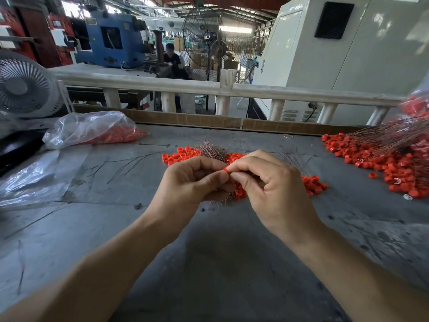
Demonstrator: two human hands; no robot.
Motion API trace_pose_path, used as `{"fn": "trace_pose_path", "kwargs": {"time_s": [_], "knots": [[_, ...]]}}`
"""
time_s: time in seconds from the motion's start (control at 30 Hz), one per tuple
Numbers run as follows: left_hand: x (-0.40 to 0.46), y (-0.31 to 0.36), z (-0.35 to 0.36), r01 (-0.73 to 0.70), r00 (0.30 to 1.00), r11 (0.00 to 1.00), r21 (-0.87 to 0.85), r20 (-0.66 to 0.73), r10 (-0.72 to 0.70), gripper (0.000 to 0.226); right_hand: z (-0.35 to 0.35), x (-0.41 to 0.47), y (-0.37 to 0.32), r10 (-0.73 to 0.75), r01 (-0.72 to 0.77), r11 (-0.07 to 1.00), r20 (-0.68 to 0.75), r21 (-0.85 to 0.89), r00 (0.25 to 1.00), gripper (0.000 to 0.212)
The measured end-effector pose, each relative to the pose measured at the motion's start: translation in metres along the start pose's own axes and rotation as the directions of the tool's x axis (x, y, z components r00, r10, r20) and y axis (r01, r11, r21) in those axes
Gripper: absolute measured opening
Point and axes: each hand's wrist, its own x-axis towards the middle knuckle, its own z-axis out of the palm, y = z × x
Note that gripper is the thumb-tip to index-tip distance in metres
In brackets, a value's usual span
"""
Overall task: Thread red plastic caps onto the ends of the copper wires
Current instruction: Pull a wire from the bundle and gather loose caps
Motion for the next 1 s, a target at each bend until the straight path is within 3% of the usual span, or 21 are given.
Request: {"fn": "trace_pose_path", "kwargs": {"time_s": [0.23,0.43,0.63,1.0], "knots": [[0.0,0.002,-0.002,0.166,0.985,0.966,-0.196,0.079,-0.153,0.03,0.006,-0.002,-0.002,0.007,-0.008,1.0,-0.012,-0.03,1.0,0.017],[-0.001,0.001,-0.002,0.281,0.956,0.913,-0.295,0.166,-0.241,0.038,0.013,-0.004,-0.004,-0.007,-0.008,0.981,-0.075,-0.195,0.997,0.015],[0.0,0.0,-0.002,0.299,0.947,0.911,-0.286,0.21,-0.245,0.02,0.012,-0.003,-0.002,-0.068,0.038,0.974,-0.129,-0.223,0.989,0.007],[-0.001,0.003,0.0,0.278,0.95,0.937,-0.21,0.207,-0.236,0.022,0.006,-0.001,0.002,-0.109,0.082,0.97,-0.106,-0.229,0.988,0.007]]}}
